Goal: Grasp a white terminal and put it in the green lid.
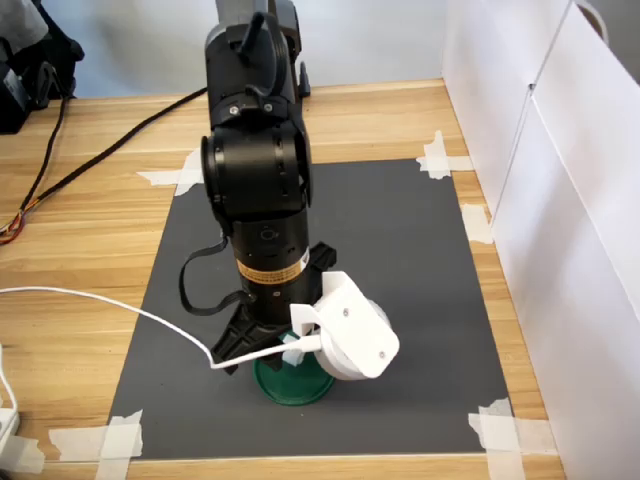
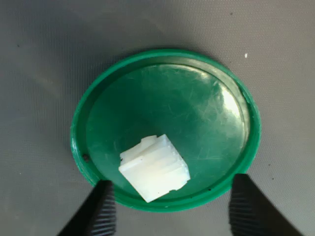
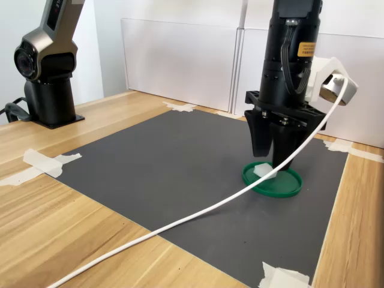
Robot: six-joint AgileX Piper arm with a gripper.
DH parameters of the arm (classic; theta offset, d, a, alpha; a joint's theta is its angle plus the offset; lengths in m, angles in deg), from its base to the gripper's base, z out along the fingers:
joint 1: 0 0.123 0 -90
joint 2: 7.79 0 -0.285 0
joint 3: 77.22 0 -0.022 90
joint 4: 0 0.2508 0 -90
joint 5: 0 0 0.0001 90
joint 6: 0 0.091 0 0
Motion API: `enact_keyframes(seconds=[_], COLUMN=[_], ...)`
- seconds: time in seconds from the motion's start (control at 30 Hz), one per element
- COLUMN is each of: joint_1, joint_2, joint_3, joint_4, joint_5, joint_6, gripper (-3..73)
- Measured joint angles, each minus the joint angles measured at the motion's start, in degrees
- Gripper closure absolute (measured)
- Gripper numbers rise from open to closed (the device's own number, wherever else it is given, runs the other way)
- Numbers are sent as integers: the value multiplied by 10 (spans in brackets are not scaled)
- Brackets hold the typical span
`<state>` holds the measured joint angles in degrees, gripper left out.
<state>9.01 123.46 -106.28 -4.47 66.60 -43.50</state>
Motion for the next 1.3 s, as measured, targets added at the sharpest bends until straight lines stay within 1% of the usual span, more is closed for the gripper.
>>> enact_keyframes(seconds=[0.07,0.17,0.3,0.37,0.43,0.47,0.57,0.6,0.63,0.67,0.7,0.77,0.87,1.0,1.17,1.23,1.3], joint_1=[0,0,0,0,0,0,0,0,0,0,0,0,0,0,0,0,0], joint_2=[0,0,-6,-18,-37,-49,-93,-110,-128,-146,-164,-198,-259,-363,-523,-595,-668], joint_3=[0,0,0,0,0,0,0,0,0,0,0,0,10,81,246,323,397], joint_4=[0,0,0,0,4,8,22,24,24,24,22,14,-12,-59,-106,-122,-129], joint_5=[0,0,-5,-20,-41,-53,-92,-106,-119,-130,-141,-155,-183,-247,-364,-393,-406], joint_6=[0,0,0,0,4,8,35,50,69,91,115,163,258,381,547,605,648], gripper=[68,52,55,87,159,213,409,487,563,623,661,697,712,713,715,715,717])
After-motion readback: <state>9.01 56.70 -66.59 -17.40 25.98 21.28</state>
